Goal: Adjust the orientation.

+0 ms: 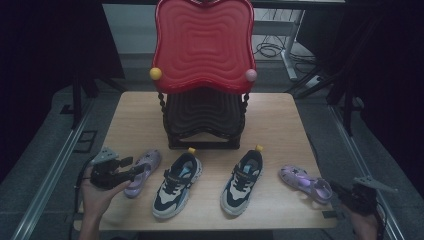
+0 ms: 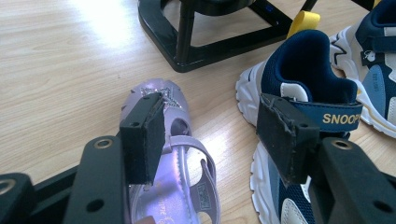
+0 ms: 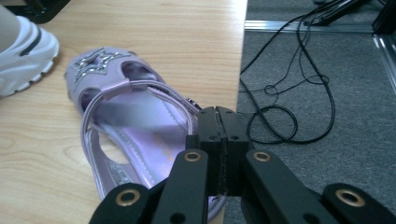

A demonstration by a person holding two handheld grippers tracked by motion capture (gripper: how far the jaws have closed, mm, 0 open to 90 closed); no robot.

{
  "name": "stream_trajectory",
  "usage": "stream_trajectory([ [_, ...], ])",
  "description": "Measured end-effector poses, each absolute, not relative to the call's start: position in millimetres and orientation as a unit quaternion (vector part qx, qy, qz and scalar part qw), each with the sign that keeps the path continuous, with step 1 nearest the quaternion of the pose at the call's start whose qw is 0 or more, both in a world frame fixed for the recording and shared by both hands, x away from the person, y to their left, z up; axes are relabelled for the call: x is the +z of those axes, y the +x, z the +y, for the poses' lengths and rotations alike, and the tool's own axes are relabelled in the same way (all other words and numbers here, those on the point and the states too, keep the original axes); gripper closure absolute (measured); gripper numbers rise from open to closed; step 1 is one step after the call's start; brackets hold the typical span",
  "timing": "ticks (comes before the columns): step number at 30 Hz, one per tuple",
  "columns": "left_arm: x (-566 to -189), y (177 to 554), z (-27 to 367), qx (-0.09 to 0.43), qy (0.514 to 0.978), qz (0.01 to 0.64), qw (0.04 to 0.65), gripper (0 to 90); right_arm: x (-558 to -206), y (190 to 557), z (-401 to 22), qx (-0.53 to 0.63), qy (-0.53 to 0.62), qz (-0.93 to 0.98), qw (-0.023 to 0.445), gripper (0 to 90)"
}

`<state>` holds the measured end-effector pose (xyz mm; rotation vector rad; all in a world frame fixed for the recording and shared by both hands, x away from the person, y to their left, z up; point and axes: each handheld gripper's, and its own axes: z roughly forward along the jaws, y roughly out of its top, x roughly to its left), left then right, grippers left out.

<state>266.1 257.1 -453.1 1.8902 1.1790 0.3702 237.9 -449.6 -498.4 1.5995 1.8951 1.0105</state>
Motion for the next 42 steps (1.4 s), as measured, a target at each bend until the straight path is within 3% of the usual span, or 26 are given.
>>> stream_trajectory([
  [17,-452.4,265.4,260.0,0.143,0.755,0.473,0.432,42.0,-499.6,221.3,-432.2,0.386,0.560,0.710,0.182,89.5],
  [26,-452.4,264.9,261.1,0.144,0.754,0.474,0.431,41.9,-499.8,221.7,-433.8,0.384,0.561,0.709,0.186,88.9],
  [28,-451.2,263.6,262.5,0.147,0.752,0.476,0.431,41.9,-497.0,220.2,-434.9,0.384,0.563,0.706,0.194,83.7],
  [42,-443.6,250.7,279.0,0.162,0.738,0.487,0.438,41.9,-474.8,218.7,-415.6,0.408,0.516,0.718,0.229,77.0],
])
